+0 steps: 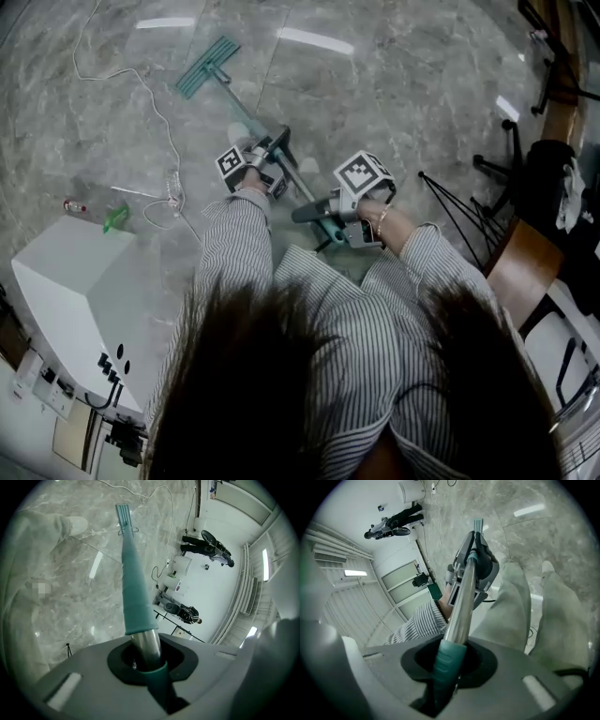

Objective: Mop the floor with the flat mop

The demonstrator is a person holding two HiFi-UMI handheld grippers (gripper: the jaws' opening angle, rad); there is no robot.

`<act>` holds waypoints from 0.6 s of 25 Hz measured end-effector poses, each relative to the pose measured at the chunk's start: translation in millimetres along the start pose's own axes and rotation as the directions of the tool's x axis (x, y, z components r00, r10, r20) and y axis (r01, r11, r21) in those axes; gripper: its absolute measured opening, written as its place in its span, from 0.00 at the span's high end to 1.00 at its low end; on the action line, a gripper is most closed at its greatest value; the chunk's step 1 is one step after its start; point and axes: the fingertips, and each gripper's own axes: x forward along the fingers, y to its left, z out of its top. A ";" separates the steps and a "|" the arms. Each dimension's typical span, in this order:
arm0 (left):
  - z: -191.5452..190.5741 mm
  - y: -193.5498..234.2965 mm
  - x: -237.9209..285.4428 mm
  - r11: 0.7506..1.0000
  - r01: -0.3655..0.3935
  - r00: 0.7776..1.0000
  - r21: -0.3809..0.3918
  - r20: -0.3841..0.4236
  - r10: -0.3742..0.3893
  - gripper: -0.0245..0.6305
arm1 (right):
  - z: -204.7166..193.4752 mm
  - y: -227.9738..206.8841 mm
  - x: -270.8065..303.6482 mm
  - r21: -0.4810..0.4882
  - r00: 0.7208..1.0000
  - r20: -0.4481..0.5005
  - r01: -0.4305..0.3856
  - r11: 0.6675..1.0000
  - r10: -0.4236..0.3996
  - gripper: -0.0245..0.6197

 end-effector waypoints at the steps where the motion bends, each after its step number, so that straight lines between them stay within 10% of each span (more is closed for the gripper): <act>1: -13.7 6.0 -1.9 1.000 -0.014 1.000 -0.005 -0.007 0.014 0.91 | -12.5 -2.8 -5.2 0.009 1.000 -0.006 0.002 1.000 -0.001 0.85; 15: -109.0 49.8 -37.6 0.993 -0.097 0.991 -0.073 -0.094 0.090 0.92 | -105.1 -23.2 -22.6 0.078 1.000 -0.002 -0.026 0.997 0.026 0.84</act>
